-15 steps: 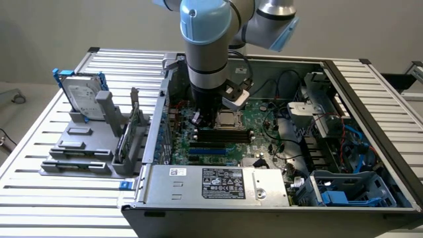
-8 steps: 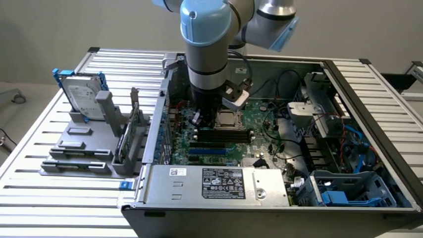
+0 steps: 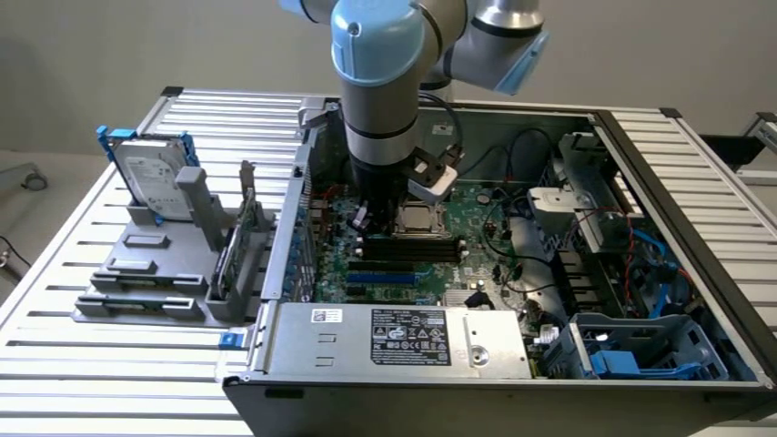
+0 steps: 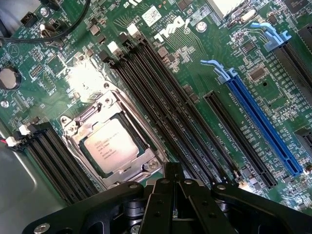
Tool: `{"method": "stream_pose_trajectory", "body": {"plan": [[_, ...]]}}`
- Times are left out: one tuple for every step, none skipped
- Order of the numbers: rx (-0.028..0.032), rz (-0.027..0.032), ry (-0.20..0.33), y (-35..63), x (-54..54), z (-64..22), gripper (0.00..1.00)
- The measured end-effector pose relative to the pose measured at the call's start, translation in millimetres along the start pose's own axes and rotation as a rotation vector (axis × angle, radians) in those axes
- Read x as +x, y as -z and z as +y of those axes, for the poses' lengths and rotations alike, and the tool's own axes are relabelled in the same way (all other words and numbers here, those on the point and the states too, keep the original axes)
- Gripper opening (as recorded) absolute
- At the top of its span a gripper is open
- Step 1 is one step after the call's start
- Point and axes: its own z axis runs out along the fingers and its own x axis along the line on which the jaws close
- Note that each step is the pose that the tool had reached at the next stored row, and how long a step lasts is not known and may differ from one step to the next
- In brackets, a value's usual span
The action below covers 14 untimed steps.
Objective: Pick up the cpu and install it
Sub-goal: 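Install the first cpu locking lever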
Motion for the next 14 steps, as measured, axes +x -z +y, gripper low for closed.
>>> {"method": "stream_pose_trajectory", "body": {"plan": [[0.0, 0.0, 0.0, 0.3, 0.1, 0.0, 0.11], [0.0, 0.0, 0.0, 0.8, 0.2, 0.0, 0.11], [0.0, 0.0001, 0.0, 1.4, 0.3, 0.0, 0.11], [0.0, 0.0001, 0.0, 2.1, 0.4, -0.1, 0.11], [0.0, 0.0, 0.0, 2.8, 0.5, -0.1, 0.11], [0.0, 0.0, 0.0, 3.5, 0.6, -0.1, 0.11], [-0.0001, 0.0001, -0.001, 4.2, 0.8, -0.1, 0.11], [-0.0002, 0.0, -0.001, 5.0, 0.9, -0.1, 0.11], [-0.0004, 0.0001, -0.002, 5.5, 1.0, -0.1, 0.11], [-0.0006, 0.0001, -0.003, 6.5, 1.2, -0.2, 0.11], [-0.0008, 0.0002, -0.005, 7.6, 1.4, -0.2, 0.11], [-0.001, 0.0002, -0.006, 9.2, 1.7, -0.3, 0.11], [-0.0012, 0.0003, -0.007, 10.9, 2.0, -0.3, 0.11], [-0.0014, 0.0004, -0.008, 12.7, 2.3, -0.4, 0.11]]}}
